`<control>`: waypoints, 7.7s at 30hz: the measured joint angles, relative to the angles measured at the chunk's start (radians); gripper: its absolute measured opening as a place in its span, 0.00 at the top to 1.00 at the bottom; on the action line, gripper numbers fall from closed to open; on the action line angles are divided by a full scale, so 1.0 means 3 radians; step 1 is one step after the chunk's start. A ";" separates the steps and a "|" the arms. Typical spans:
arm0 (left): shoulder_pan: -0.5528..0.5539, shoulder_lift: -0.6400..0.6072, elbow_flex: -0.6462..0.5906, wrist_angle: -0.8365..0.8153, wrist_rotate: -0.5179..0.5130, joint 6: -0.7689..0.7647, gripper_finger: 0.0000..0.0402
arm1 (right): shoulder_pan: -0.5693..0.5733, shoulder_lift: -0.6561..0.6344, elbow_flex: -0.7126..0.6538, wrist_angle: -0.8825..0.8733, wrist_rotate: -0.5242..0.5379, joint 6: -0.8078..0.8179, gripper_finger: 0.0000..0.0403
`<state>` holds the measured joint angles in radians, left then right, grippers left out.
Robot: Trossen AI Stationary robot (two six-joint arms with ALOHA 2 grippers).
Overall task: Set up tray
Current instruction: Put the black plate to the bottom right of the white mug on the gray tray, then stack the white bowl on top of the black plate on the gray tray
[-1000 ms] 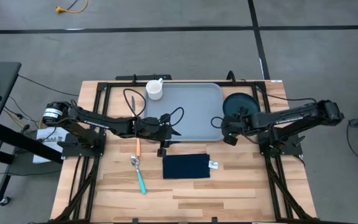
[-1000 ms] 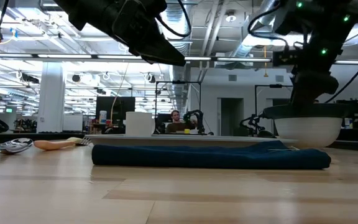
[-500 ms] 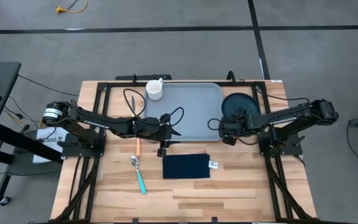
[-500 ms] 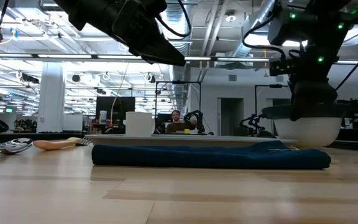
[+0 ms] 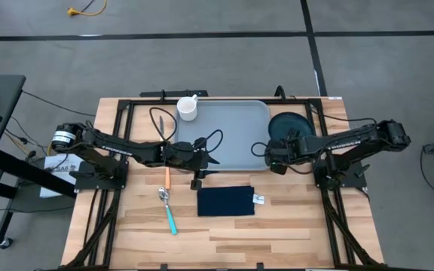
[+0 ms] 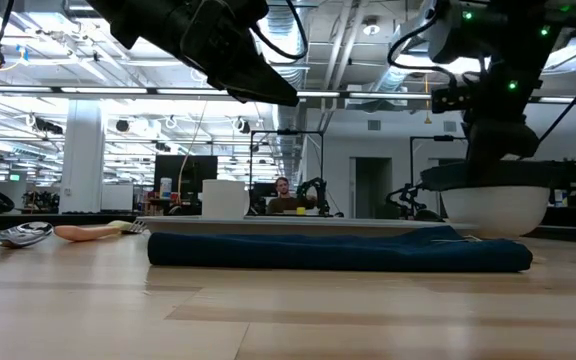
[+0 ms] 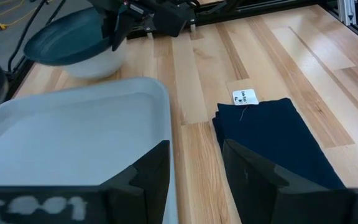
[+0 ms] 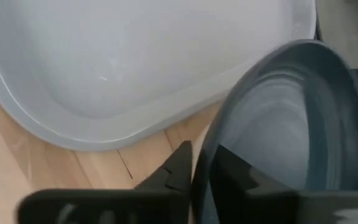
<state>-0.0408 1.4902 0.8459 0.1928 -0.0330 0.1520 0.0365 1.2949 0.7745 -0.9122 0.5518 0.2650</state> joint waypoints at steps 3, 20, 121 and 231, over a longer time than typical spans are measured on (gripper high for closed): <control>-0.0001 0.0000 0.0000 0.0000 0.0000 0.0000 0.65 | 0.0000 0.0000 0.0073 -0.0062 0.0010 0.0031 0.98; -0.0001 0.0000 0.0001 0.0005 -0.0010 0.0015 0.65 | 0.0282 -0.0001 0.0513 -0.0285 0.0259 -0.0129 1.00; 0.0008 -0.0001 0.0004 -0.1122 -0.1656 0.1795 0.95 | 0.1165 0.0003 0.0882 0.0985 -0.0542 -0.1583 0.41; 0.0204 0.0551 -0.0603 0.0136 -0.0958 0.1073 0.87 | 0.1160 0.0000 0.0880 0.0919 -0.0537 -0.1288 0.41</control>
<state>0.0204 1.6554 0.6651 0.2335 -0.3202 0.4739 0.3843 1.2949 1.0386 -0.6365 0.3906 -0.1215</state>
